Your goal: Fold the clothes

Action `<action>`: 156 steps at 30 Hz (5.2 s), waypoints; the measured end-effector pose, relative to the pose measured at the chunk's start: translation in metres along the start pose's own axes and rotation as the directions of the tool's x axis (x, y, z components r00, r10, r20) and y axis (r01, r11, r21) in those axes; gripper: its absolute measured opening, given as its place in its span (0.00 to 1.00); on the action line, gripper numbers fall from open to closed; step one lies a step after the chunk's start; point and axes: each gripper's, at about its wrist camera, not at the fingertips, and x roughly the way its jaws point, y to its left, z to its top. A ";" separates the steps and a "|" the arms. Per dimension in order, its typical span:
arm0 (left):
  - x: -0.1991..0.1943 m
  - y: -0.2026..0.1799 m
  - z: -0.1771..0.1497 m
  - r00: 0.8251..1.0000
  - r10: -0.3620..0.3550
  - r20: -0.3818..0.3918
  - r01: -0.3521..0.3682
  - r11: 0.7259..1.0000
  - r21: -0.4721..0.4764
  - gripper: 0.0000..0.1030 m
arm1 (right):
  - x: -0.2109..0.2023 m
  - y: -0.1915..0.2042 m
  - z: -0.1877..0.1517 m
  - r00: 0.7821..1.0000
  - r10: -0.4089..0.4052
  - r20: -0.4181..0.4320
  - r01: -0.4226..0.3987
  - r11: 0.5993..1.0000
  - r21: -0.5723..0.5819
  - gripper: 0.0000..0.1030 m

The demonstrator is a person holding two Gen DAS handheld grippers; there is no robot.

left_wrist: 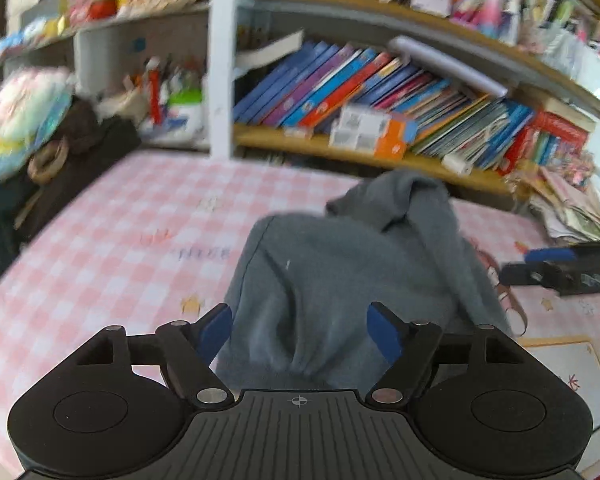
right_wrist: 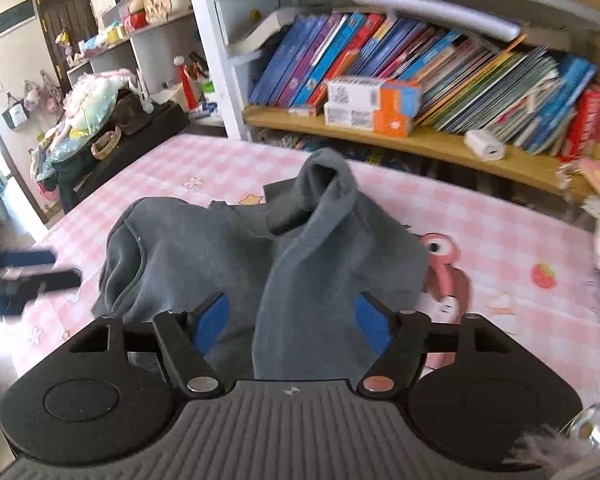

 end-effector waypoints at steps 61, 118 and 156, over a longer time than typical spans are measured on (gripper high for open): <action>0.070 0.160 0.023 0.989 -0.050 -0.141 0.056 0.998 0.041 0.35 | 0.003 0.107 -0.053 0.966 -0.256 -0.041 0.259 0.960 0.102 0.54; 0.070 0.230 0.002 0.990 -0.044 -0.132 0.026 0.990 -0.138 0.08 | -0.150 0.031 -0.122 0.817 -0.571 -0.079 0.503 0.640 0.581 0.09; 0.066 0.256 0.015 0.994 -0.110 -0.010 0.108 0.987 -0.119 0.31 | 0.010 0.077 -0.107 0.801 -0.496 -0.337 0.586 0.763 0.271 0.40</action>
